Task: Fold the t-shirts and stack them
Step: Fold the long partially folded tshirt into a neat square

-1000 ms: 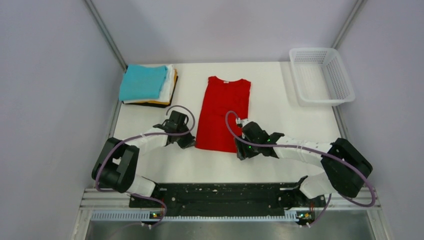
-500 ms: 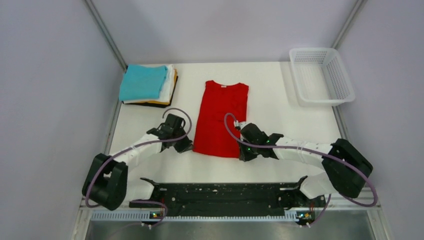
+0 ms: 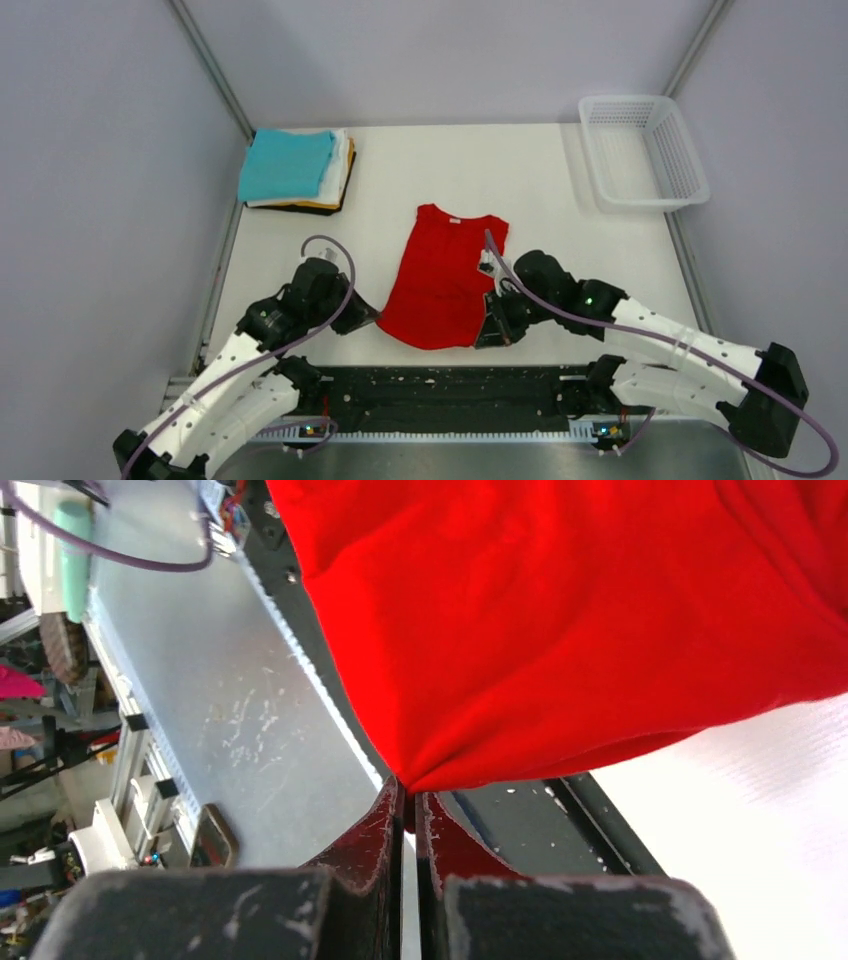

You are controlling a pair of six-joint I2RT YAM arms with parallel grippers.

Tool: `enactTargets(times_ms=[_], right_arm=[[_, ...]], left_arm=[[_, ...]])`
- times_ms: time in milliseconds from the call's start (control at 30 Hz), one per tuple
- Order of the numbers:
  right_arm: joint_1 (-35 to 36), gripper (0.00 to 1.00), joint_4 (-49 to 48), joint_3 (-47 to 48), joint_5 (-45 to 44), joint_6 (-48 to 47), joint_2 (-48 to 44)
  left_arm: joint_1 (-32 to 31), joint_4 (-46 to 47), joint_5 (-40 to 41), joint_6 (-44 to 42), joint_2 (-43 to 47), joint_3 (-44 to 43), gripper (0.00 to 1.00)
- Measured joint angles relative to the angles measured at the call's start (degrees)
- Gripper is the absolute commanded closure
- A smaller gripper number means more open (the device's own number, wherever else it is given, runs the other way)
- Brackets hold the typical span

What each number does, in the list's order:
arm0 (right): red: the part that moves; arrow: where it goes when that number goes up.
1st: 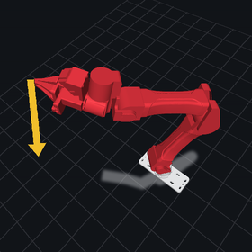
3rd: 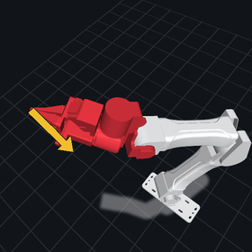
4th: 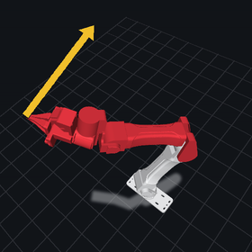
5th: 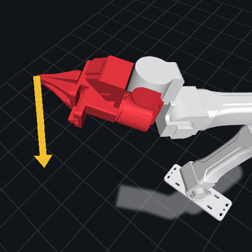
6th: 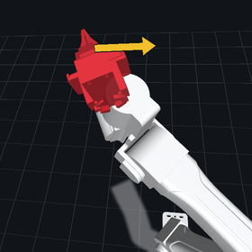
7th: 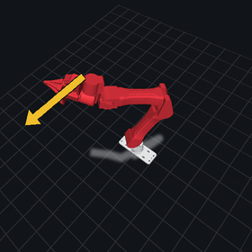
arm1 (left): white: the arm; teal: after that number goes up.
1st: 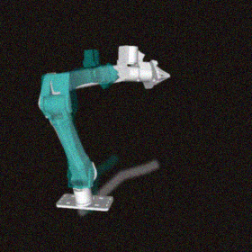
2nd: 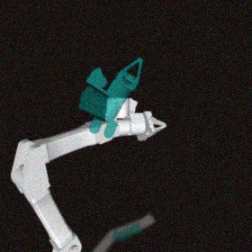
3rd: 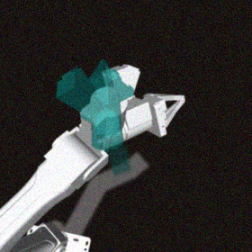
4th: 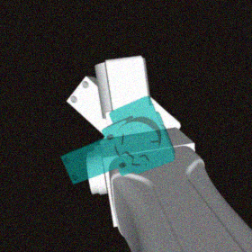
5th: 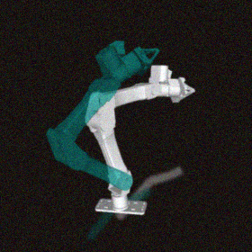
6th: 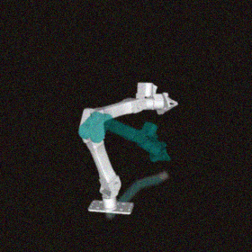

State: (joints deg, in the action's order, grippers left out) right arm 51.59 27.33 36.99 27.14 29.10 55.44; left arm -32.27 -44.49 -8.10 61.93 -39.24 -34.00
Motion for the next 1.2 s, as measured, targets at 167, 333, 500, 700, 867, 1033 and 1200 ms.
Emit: enactTargets(times_ms=[167,333,500,700,867,1033,1200], right_arm=[[-0.87,1.0,2.47,3.13,-0.02,0.02,-3.3],[-6.58,1.0,2.75,5.25,-1.27,-1.18,-4.07],[-12.7,1.0,2.71,6.67,-3.48,-2.75,-3.91],[-18.45,1.0,2.16,10.51,-4.39,-4.17,-0.22],[-24.17,1.0,1.6,13.07,-3.85,-5.16,3.78],[-28.74,1.0,0.13,14.53,-1.27,-5.86,8.28],[-32.7,1.0,-2.86,14.56,1.86,-6.05,13.81]], left_arm=[[-0.09,-2.43,2.58,-0.13,0.52,-6.19,1.0],[-0.07,-1.62,5.9,-2.47,-6.99,-13.81,1.0],[-0.04,2.21,8.76,-5.51,-15.12,-18.47,1.0],[1.22,4.31,11.65,-10.91,-25.83,-28.72,1.0],[2.93,6.38,11.89,-14.32,-33.88,-35.32,1.0],[5.18,8.11,10.4,-16.83,-42.21,-40.44,1.0],[7.45,8.76,8.37,-18.47,-49.57,-44.85,1.0]])
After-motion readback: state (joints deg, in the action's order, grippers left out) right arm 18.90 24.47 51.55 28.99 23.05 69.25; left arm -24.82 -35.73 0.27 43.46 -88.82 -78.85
